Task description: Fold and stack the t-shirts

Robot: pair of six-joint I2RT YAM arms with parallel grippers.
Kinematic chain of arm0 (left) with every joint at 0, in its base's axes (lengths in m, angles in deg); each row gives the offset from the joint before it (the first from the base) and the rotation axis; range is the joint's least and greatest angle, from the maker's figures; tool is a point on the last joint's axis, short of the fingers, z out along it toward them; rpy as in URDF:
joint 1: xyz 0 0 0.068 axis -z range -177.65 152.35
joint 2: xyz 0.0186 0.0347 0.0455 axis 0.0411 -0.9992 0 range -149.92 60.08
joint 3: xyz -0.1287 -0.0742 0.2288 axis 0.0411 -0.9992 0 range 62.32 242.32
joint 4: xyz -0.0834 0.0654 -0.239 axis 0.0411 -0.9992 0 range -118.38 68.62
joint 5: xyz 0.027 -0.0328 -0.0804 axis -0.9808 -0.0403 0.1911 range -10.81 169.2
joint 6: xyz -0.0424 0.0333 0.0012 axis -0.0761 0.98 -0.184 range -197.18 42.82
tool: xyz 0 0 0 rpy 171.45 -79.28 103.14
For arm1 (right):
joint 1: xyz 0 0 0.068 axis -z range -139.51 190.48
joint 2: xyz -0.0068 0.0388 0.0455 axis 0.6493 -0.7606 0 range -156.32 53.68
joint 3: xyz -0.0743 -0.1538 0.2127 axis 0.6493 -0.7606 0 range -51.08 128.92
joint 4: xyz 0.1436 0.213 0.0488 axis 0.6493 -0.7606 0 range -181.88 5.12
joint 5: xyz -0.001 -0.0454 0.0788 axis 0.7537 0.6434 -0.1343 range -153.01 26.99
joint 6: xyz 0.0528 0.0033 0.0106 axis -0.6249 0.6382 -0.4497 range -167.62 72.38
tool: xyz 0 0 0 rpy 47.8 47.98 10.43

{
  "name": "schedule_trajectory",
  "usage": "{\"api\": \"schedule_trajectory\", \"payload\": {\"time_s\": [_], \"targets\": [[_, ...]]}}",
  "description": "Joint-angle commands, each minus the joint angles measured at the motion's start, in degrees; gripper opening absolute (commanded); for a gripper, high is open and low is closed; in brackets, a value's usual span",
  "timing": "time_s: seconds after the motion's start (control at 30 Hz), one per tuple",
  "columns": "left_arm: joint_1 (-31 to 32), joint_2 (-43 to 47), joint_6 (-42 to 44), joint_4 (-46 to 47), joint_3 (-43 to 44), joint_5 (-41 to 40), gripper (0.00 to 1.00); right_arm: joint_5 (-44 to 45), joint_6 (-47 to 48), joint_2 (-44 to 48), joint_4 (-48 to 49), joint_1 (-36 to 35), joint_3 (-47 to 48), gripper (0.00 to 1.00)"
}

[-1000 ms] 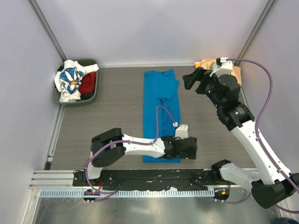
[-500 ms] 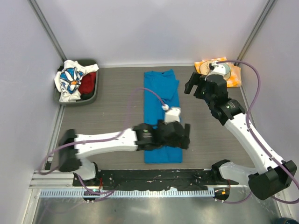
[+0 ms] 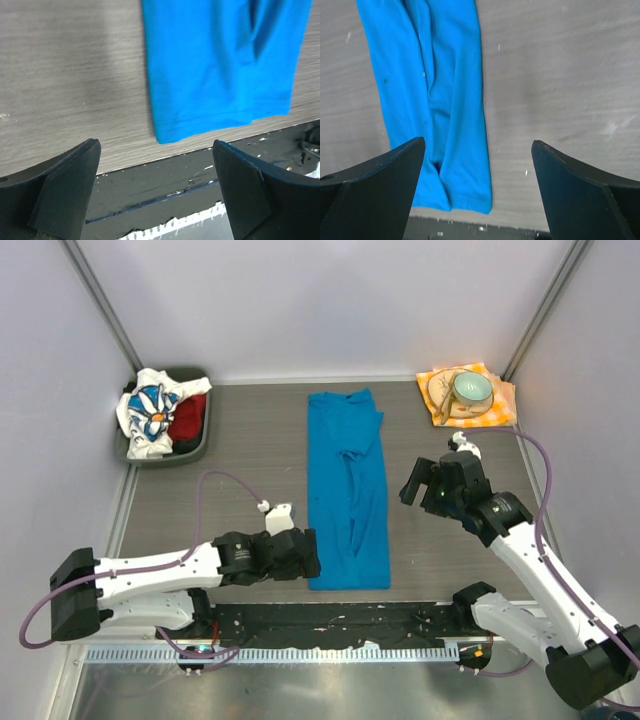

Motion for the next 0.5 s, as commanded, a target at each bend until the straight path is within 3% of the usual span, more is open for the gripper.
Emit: {"api": "schedule_trajectory", "payload": {"time_s": [0.0, 0.1, 0.3, 0.47], "targets": [[-0.2, -0.4, -5.8, 6.4, -3.3, 3.9, 1.00, -7.9, -5.1, 4.5, -6.0, -1.3, -3.9, 0.93], [-0.2, -2.3, -6.9, 10.1, -5.8, 6.2, 1.00, -13.2, -7.3, 7.0, -7.0, -1.5, -7.7, 0.93], [-0.3, -5.7, -9.1, 20.7, -10.9, 10.6, 1.00, -15.5, -8.9, 9.6, -6.6, -3.0, -13.9, 0.92], [-0.2, -7.9, -10.1, 21.5, -10.9, 12.3, 1.00, -15.1, -12.1, 8.8, -4.8, -8.1, -16.3, 0.88]]}}
